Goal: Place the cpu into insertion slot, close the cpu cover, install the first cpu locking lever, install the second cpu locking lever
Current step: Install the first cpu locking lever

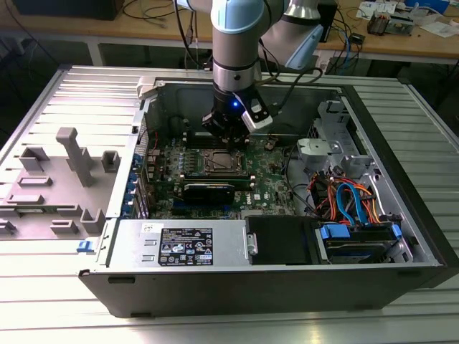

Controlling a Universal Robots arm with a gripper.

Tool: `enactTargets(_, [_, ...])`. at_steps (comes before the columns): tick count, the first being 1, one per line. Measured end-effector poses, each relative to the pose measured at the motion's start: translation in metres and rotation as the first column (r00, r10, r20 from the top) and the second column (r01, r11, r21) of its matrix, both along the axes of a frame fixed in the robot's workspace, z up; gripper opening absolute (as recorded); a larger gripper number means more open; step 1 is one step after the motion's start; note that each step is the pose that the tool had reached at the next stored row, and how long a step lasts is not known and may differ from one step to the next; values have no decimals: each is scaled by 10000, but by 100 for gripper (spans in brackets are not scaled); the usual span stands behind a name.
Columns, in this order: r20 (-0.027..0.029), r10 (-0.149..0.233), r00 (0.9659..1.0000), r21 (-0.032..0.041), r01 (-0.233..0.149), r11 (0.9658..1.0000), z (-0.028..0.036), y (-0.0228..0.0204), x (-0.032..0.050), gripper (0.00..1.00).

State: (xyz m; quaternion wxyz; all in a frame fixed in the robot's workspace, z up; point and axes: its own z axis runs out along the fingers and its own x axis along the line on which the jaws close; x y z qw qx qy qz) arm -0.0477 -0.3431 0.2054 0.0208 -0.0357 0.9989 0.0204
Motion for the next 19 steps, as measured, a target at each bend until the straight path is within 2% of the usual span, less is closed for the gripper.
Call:
enactTargets(3, [1,-4,10000,-115,4,9999,-24,1,0,11])
enactTargets(7, [0,-5,10000,-129,5,9999,-33,0,-1,11])
enactTargets(8, [0,-7,10000,-108,7,9999,-33,0,-1,11])
enactTargets(9, [0,-5,10000,18,5,10000,-33,0,-1,11])
enactTargets(11, [5,-6,10000,200,5,9998,-37,4,0,11])
enactTargets(14, [4,-6,10000,261,6,9997,-33,3,0,11])
enactTargets(19, [4,-5,10000,258,5,9997,9,3,0,11])
